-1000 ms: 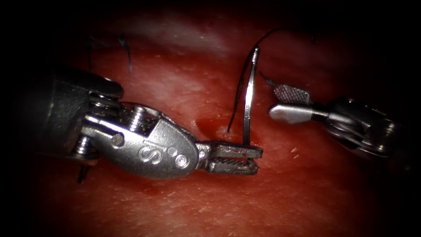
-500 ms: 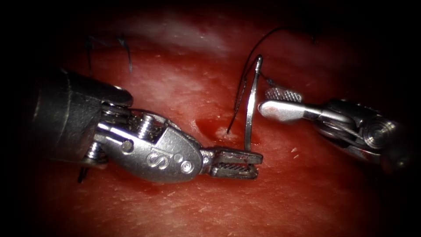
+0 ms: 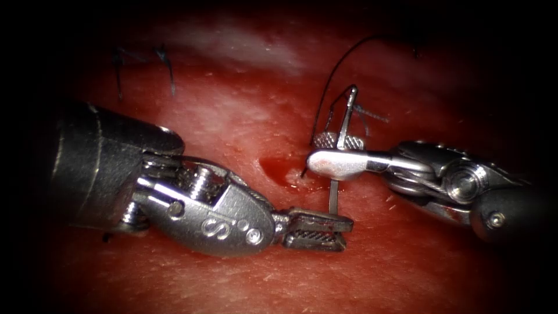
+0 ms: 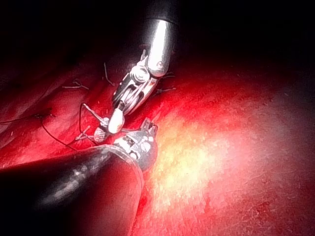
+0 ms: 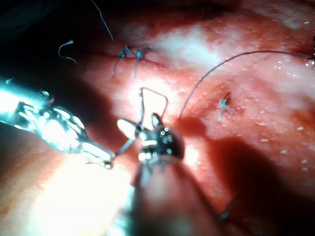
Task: Wound Closure
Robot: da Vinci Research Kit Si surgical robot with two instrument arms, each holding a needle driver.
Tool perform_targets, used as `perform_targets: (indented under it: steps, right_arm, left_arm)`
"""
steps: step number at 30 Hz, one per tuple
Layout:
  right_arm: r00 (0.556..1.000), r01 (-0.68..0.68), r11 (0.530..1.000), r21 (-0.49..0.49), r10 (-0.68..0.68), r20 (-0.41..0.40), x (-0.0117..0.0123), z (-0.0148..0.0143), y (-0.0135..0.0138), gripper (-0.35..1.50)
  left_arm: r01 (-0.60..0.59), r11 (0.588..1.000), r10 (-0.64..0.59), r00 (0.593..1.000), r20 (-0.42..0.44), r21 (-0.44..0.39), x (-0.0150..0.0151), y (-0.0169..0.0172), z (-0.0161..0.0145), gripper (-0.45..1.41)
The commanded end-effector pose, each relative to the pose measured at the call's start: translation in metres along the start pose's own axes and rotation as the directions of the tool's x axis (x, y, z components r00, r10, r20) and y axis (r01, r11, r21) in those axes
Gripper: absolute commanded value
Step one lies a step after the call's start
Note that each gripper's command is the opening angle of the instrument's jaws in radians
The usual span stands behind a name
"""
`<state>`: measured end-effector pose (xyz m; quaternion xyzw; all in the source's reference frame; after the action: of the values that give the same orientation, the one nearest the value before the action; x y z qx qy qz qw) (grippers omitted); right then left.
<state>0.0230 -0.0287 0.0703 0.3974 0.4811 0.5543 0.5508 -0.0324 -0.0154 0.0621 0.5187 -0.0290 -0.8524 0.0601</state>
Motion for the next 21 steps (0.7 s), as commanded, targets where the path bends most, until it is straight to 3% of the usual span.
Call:
perform_targets:
  steps: [1,2,7,9,10,11,13,14,16,19,20,21]
  right_arm:
    - [1.0,-0.001,1.0,0.0,0.001,-0.001,-0.0003,0.0008,0.0001,-0.2]
    - [1.0,-0.002,0.999,-0.032,0.001,-0.011,-0.0001,0.0006,0.0001,-0.35]
    - [1.0,-0.002,0.994,-0.106,0.001,-0.004,0.0003,0.0003,0.0001,-0.35]
    - [1.0,-0.004,0.995,-0.105,0.003,-0.015,0.0005,0.0001,0.0001,-0.35]
    - [1.0,-0.004,0.995,-0.105,0.003,-0.015,0.0005,0.0001,0.0001,-0.35]
    - [1.0,-0.006,0.995,-0.101,0.003,-0.024,0.0007,0.0,0.0002,-0.35]
    - [0.999,0.021,0.995,-0.096,-0.025,-0.043,0.001,-0.0002,0.0004,-0.35]
    - [0.998,0.044,0.994,-0.096,-0.049,-0.049,0.0012,-0.0002,0.0005,-0.35]
    - [0.991,0.111,0.989,-0.095,-0.118,-0.069,0.0016,-0.0004,0.0008,-0.35]
    - [0.973,0.19,0.97,-0.153,-0.207,-0.106,0.002,-0.0006,0.001,-0.35]
    - [0.973,0.19,0.97,-0.153,-0.207,-0.106,0.002,-0.0006,0.001,-0.35]
    - [0.955,0.235,0.956,-0.173,-0.261,-0.144,0.0022,-0.0005,0.001,-0.35]
  left_arm:
    - [0.0,1.0,0.0,1.0,0.002,-0.003,-0.0001,0.0002,0.0007,-0.45]
    - [-0.002,1.0,0.002,1.0,0.004,-0.012,-0.0001,0.0004,0.0008,-0.45]
    - [-0.01,1.0,0.01,1.0,0.01,-0.022,-0.0001,0.0006,0.0009,-0.4]
    - [0.092,0.995,-0.092,0.996,0.009,-0.024,0.0,0.0003,0.0008,0.54]
    - [0.092,0.995,-0.092,0.996,0.009,-0.024,0.0,0.0003,0.0008,0.54]
    - [0.14,0.99,-0.14,0.99,0.009,-0.024,0.0,0.0002,0.0007,0.73]
    - [0.253,0.967,-0.253,0.968,0.001,-0.022,0.0001,-0.0002,0.0005,0.93]
    - [0.294,0.956,-0.294,0.956,-0.007,-0.018,0.0001,-0.0004,0.0004,0.94]
    - [0.398,0.917,-0.398,0.917,-0.024,-0.017,0.0,-0.0004,-0.0002,0.78]
    - [0.536,0.843,-0.537,0.843,-0.025,-0.035,-0.0009,-0.0001,-0.0013,0.29]
    - [0.536,0.843,-0.537,0.843,-0.025,-0.035,-0.0009,-0.0001,-0.0013,0.29]
    - [0.601,0.798,-0.602,0.798,-0.018,-0.048,-0.0018,0.0003,-0.0021,-0.01]
